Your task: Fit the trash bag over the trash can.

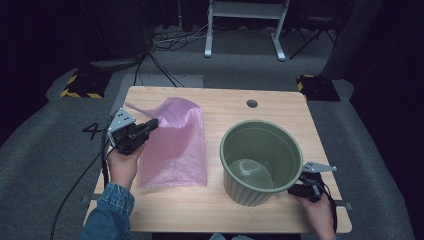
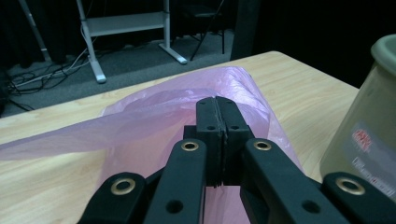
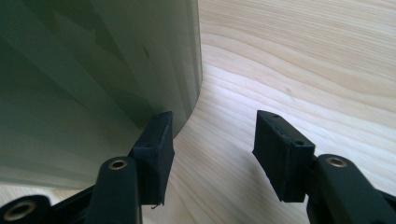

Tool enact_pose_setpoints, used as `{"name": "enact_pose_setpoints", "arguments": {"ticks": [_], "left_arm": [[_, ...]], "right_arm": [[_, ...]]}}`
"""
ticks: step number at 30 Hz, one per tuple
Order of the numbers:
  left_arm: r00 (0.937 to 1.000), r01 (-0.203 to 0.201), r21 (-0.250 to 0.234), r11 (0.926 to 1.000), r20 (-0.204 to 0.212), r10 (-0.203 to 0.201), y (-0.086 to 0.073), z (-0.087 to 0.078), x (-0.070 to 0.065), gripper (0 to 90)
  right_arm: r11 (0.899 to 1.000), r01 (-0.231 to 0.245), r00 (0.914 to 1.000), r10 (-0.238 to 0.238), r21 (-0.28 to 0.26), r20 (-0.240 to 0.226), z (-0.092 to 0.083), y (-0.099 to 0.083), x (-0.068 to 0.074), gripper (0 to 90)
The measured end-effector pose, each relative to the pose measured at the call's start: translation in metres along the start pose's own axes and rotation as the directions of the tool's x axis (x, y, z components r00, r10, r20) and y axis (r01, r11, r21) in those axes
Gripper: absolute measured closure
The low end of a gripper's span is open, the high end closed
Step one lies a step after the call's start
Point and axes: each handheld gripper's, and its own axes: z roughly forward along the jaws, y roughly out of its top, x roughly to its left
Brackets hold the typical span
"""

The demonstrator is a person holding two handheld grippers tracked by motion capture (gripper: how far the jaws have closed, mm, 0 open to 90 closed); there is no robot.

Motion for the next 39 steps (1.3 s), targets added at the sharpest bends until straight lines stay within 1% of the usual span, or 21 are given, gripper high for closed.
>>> {"name": "enact_pose_setpoints", "arguments": {"ticks": [5, 11, 14, 16, 18, 19, 20, 21, 23, 25, 27, 28, 32, 39], "left_arm": [[0.9999, -0.009, -0.010, 0.9999, -0.011, 0.009, 0.005, -0.007, 0.001, 88.8], [0.9999, -0.003, -0.039, 0.9992, -0.013, 0.003, 0.015, -0.017, 0.004, 88.8], [0.9997, -0.018, -0.047, 0.9988, -0.020, 0.017, 0.021, -0.023, 0.004, 88.8], [0.9997, -0.021, -0.053, 0.9984, -0.016, 0.020, 0.025, -0.027, 0.005, 88.8], [0.9999, -0.012, -0.062, 0.9980, -0.003, 0.012, 0.029, -0.031, 0.004, 88.8], [0.9999, -0.013, -0.063, 0.9979, 0.006, 0.014, 0.032, -0.034, 0.003, 88.8], [0.9998, -0.018, -0.066, 0.9976, 0.007, 0.019, 0.034, -0.035, 0.002, 88.7], [0.9996, -0.025, -0.066, 0.9975, 0.007, 0.026, 0.036, -0.037, 0.001, 88.8], [0.9993, -0.035, -0.063, 0.9974, 0.010, 0.036, 0.040, -0.041, -0.002, 88.8], [0.9989, -0.045, -0.065, 0.9968, 0.012, 0.046, 0.044, -0.044, -0.003, 88.8], [0.9987, -0.046, -0.067, 0.9967, 0.016, 0.047, 0.049, -0.047, -0.003, 88.8], [0.9985, -0.051, -0.068, 0.9963, 0.017, 0.053, 0.051, -0.048, -0.002, 88.8], [0.9971, -0.072, -0.066, 0.9952, 0.018, 0.073, 0.063, -0.053, -0.004, 88.8], [0.9925, -0.117, -0.072, 0.9906, 0.028, 0.119, 0.087, -0.067, -0.010, 88.8]], "right_arm": [[1.000, 0.028, 0.9996, -0.028, 0.013, -0.003, 0.015, 0.005, 0.010, 46.1], [0.997, 0.072, 0.9969, -0.071, 0.022, -0.034, 0.031, 0.012, 0.025, 46.0], [0.995, 0.100, 0.9945, -0.099, 0.021, -0.034, 0.034, 0.013, 0.029, 45.9], [0.994, 0.107, 0.9938, -0.106, 0.018, -0.032, 0.034, 0.012, 0.029, 45.5], [0.992, 0.122, 0.9925, -0.121, 0.019, -0.012, 0.034, 0.011, 0.028, 44.6], [0.989, 0.148, 0.9888, -0.149, 0.022, 0.014, 0.034, 0.011, 0.029, 43.3], [0.982, 0.187, 0.9814, -0.187, 0.012, 0.042, 0.034, 0.009, 0.029, 40.7], [0.981, 0.194, 0.9800, -0.194, 0.001, 0.047, 0.034, 0.008, 0.028, 40.6], [0.986, 0.165, 0.9854, -0.165, -0.005, 0.044, 0.033, 0.006, 0.024, 40.4], [0.988, 0.153, 0.9868, -0.153, -0.005, 0.055, 0.031, 0.006, 0.021, 39.5], [0.989, 0.145, 0.9870, -0.144, -0.005, 0.070, 0.029, 0.005, 0.016, 37.9], [0.991, 0.133, 0.9887, -0.132, -0.002, 0.071, 0.029, 0.005, 0.014, 37.2], [0.991, 0.130, 0.9890, -0.130, -0.002, 0.071, 0.028, 0.005, 0.011, 36.3], [0.992, 0.127, 0.9893, -0.127, -0.002, 0.072, 0.025, 0.003, 0.009, 35.8]]}}
